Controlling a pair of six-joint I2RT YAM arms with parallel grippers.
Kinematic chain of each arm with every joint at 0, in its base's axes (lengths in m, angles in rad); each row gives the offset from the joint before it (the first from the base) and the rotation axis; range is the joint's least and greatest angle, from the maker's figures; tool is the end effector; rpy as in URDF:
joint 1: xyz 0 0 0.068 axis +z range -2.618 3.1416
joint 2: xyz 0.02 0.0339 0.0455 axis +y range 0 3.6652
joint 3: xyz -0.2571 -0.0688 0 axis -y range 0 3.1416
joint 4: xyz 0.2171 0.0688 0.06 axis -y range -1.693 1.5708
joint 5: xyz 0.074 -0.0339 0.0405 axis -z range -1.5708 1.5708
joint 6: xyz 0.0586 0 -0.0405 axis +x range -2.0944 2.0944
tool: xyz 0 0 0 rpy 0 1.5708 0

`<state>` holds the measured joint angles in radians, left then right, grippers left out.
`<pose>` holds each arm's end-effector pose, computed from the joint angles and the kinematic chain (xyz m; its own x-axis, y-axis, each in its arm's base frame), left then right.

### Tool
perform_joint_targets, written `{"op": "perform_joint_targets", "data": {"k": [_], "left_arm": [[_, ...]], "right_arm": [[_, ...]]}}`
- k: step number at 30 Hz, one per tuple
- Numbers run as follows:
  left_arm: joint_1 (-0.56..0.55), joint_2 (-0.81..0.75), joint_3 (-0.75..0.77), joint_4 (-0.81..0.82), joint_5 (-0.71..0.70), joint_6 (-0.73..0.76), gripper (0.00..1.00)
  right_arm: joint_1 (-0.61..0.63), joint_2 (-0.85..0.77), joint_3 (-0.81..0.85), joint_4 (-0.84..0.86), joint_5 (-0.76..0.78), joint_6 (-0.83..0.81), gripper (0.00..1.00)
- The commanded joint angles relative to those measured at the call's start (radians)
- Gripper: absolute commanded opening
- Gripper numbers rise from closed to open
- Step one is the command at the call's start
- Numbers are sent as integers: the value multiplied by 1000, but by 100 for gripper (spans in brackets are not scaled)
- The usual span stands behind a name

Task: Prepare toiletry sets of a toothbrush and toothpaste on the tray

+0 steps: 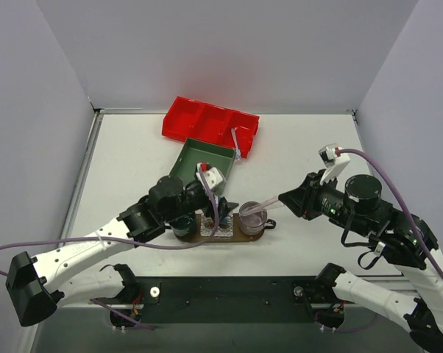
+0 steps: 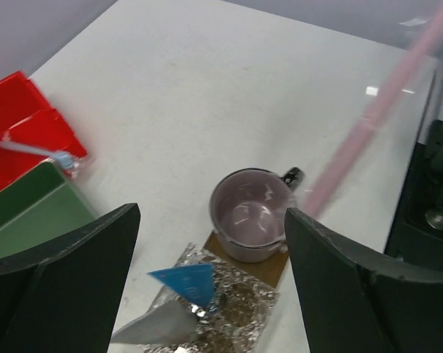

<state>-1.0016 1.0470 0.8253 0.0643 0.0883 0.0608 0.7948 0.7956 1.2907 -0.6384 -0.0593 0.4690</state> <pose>0.1288 -0.2109 0.3262 -0.0305 0.1600 -0.9867 0.8895 0.4546 0.0462 0.0912 0.0979 0.4342 -0.4298 0.2062 -0.8791 -0.6270 0.6324 0.4549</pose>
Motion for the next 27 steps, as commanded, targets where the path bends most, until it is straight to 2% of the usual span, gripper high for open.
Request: {"op": "perform_joint_targets", "data": {"k": [1, 6, 7, 12, 16, 21, 27], "left_arm": [[191, -42, 12, 57, 100, -136, 90], [329, -54, 12, 63, 1, -219, 90], [354, -54, 12, 57, -57, -222, 90], [366, -82, 0, 26, -219, -185, 90], [368, -84, -6, 34, -245, -167, 90], [368, -65, 1, 23, -239, -165, 90], [368, -68, 3, 22, -242, -162, 90]], "right_arm": [[18, -36, -76, -20, 45, -43, 0], [70, -62, -152, 37, 56, -30, 0], [83, -67, -165, 72, 56, -30, 0], [239, -101, -266, 244, 173, -38, 0], [348, -75, -297, 339, 315, -72, 0], [438, 11, -271, 344, 452, -119, 0], [468, 89, -240, 321, 478, -118, 0]]}}
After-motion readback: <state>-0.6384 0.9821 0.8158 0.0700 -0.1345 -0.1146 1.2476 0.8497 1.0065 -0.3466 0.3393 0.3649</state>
